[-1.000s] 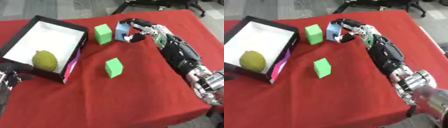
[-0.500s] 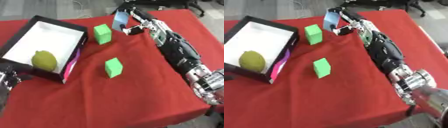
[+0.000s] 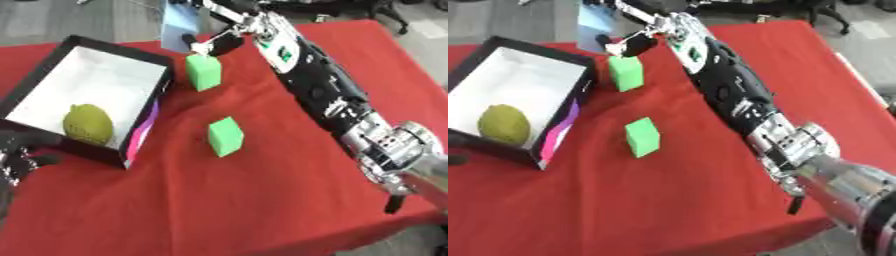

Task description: Pick up objects on the table and place them in the box.

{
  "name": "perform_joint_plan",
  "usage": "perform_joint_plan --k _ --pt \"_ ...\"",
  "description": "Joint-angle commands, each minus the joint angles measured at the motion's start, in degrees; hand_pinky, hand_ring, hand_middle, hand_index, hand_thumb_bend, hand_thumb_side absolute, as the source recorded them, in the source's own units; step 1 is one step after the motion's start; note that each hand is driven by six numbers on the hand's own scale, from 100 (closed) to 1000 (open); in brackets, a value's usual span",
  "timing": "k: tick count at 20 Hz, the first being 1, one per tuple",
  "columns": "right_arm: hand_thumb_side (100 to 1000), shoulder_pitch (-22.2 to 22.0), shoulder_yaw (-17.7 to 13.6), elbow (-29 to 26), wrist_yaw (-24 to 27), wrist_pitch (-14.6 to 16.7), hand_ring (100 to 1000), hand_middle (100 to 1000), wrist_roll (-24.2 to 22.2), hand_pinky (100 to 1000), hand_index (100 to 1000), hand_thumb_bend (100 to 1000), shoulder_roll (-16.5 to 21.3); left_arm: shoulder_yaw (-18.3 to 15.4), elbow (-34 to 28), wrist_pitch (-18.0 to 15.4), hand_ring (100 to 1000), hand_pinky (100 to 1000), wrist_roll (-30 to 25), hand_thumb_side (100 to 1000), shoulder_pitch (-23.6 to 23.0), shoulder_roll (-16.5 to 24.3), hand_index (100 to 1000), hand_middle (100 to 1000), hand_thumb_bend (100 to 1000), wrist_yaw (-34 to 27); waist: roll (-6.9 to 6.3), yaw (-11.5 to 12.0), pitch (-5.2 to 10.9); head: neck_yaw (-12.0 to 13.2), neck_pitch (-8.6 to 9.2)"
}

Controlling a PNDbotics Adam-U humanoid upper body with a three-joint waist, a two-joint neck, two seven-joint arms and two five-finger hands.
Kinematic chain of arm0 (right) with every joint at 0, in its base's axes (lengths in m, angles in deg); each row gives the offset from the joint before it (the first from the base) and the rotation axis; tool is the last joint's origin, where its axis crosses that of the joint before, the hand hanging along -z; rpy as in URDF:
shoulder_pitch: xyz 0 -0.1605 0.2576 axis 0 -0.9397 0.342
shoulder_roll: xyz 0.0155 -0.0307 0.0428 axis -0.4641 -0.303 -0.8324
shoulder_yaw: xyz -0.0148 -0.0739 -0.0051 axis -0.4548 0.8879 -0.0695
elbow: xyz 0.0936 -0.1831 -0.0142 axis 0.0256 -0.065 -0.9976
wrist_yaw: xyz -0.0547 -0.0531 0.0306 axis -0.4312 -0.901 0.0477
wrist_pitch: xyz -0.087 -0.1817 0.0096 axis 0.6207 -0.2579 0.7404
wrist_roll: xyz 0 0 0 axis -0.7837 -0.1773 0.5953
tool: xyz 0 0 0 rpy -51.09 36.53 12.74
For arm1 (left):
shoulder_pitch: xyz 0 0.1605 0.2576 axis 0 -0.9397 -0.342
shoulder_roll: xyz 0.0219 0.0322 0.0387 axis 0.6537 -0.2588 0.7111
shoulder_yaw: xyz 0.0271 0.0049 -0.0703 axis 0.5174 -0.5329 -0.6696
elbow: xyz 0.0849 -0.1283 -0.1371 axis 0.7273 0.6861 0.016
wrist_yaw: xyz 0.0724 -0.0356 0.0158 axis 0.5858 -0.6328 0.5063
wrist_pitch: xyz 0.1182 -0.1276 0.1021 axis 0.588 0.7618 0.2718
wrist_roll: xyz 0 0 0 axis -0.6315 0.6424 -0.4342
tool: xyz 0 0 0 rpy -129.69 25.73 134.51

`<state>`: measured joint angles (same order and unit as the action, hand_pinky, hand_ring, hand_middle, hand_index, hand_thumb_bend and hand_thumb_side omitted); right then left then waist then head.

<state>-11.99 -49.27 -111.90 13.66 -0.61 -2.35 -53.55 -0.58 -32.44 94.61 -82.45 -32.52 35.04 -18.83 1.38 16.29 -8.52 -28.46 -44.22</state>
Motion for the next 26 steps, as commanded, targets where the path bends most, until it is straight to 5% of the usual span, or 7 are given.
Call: perform_joint_plan --k 1,8,13,16,18,22,26 --pt "206 1.82 1.26 -1.44 0.19 1.1 697 480 -3.52 972 931 100 -2.44 0.41 -0.71 -0.08 822 745 -0.58 903 1.13 -0.1 706 663 100 -0.37 -0.81 0.57 1.43 -0.76 0.1" --pt "207 1.64 1.83 -1.03 -0.64 1.79 694 495 -5.24 974 932 100 -5.77 1.37 -0.72 0.04 823 746 -1.65 905 2.06 -0.72 706 664 100 -0.71 -0.45 1.74 1.03 -0.96 0.25" --pt "227 1.14 0.86 -0.11 -1.86 -0.03 697 544 0.03 971 932 100 -6.8 1.62 -0.74 0.08 823 746 -2.01 905 2.4 -0.94 706 665 100 -0.79 -0.35 2.12 0.82 -1.31 0.43" --pt "240 0.98 0.95 0.23 -2.02 -1.05 762 709 4.42 986 954 100 -7.5 1.76 -0.74 0.12 823 746 -2.16 906 2.58 -1.02 706 665 100 -0.83 -0.32 2.26 0.66 -1.57 0.57" --pt "469 0.88 1.59 0.39 -2.46 -1.08 849 870 5.49 1000 984 100 -7.74 1.82 -0.76 0.14 824 745 -2.23 906 2.68 -1.05 705 666 100 -0.87 -0.29 2.34 0.61 -1.69 0.6" --pt "616 0.65 2.4 0.35 -4.7 0.27 920 957 3.81 1000 1000 100 -7.9 1.87 -0.82 0.15 824 746 -2.29 904 2.82 -1.14 705 666 100 -0.96 -0.27 2.4 0.61 -1.84 0.81" --pt "672 0.35 2.42 0.24 -6.45 2.31 950 976 2.05 1000 997 100 -7.87 1.9 -0.86 0.18 824 745 -2.32 905 2.86 -1.16 706 667 100 -1.01 -0.24 2.34 0.62 -1.91 1.01"
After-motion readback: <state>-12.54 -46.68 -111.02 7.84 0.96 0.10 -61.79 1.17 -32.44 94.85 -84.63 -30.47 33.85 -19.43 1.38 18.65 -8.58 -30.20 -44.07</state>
